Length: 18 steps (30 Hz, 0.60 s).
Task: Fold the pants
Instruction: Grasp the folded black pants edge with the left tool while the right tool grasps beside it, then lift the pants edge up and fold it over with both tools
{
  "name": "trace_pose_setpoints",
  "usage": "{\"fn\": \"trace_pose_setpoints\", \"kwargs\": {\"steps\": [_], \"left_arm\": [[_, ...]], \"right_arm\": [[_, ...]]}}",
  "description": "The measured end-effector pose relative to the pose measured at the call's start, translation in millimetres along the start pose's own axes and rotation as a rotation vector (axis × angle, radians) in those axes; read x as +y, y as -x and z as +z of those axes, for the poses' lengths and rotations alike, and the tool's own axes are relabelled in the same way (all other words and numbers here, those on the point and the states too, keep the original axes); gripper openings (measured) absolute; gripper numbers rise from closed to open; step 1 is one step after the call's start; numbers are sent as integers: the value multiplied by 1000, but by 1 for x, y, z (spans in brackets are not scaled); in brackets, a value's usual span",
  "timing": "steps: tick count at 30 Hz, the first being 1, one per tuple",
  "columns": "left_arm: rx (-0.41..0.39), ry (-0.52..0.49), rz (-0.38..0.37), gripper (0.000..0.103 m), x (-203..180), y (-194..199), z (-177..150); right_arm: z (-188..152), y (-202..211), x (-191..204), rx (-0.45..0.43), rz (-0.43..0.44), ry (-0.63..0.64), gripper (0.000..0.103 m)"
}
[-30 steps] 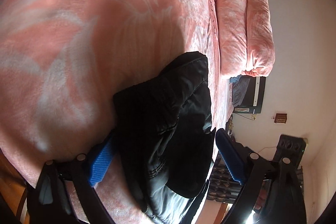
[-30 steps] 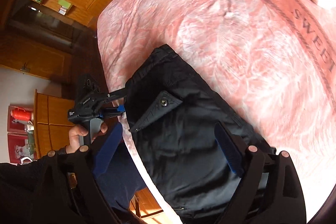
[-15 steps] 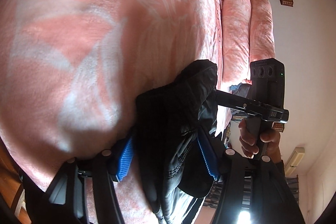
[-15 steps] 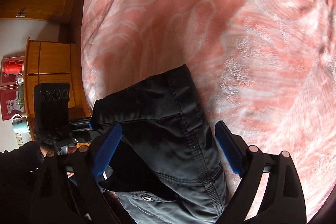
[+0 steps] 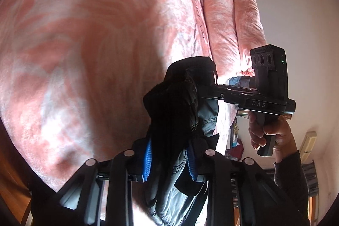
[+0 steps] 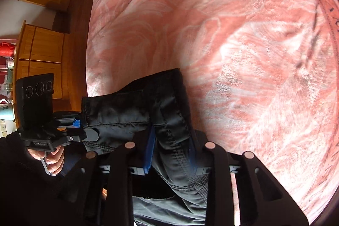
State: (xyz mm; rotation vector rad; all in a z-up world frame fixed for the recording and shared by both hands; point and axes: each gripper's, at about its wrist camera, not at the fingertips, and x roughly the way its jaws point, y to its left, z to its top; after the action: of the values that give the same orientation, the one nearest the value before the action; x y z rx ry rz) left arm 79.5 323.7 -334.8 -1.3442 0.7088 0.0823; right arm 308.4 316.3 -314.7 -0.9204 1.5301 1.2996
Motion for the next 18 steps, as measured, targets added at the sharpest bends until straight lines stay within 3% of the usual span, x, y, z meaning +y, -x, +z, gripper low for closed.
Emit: {"fn": "trace_pose_setpoints", "kwargs": {"steps": [8,18], "left_arm": [[-11,-158,-63,27,-69,22,-18],[12,-372,-121,26,-158,44,-65]], "right_arm": [[-46,74,32,-93,-110,-3,26],[-125,154,61,-215,-226,-49,27]]}}
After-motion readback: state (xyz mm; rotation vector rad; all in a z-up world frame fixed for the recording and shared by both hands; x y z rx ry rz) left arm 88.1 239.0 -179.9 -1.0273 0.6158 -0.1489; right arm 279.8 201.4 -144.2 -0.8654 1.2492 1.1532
